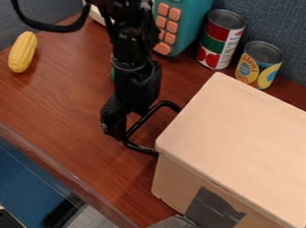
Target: Close the drawer
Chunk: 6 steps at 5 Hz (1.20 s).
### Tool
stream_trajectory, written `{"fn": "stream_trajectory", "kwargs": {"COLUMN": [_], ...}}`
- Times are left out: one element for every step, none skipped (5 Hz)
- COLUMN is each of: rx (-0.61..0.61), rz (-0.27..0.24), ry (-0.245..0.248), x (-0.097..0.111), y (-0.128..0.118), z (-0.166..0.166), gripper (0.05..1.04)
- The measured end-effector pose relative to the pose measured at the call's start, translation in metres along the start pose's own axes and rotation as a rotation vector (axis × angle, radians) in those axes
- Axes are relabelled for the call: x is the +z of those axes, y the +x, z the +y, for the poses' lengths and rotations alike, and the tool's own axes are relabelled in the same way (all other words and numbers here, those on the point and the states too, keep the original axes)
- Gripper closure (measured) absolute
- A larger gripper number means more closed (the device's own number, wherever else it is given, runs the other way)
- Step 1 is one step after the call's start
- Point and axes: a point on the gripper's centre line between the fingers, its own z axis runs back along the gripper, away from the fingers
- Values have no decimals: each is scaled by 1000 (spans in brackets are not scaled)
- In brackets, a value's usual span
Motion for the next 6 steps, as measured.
{"fn": "stream_trajectory", "kwargs": {"rx": [-1, 7, 124, 343, 573, 829], "rz": [-30, -32, 56, 216, 318, 299], "ry": [-11, -17, 7, 13, -57, -119], "x": [1, -1, 7, 32, 59, 86], "y": [5, 6, -5, -46, -91, -115], "z": [2, 2, 1, -8, -15, -42], "gripper": [83, 83, 83, 83, 83, 83]}}
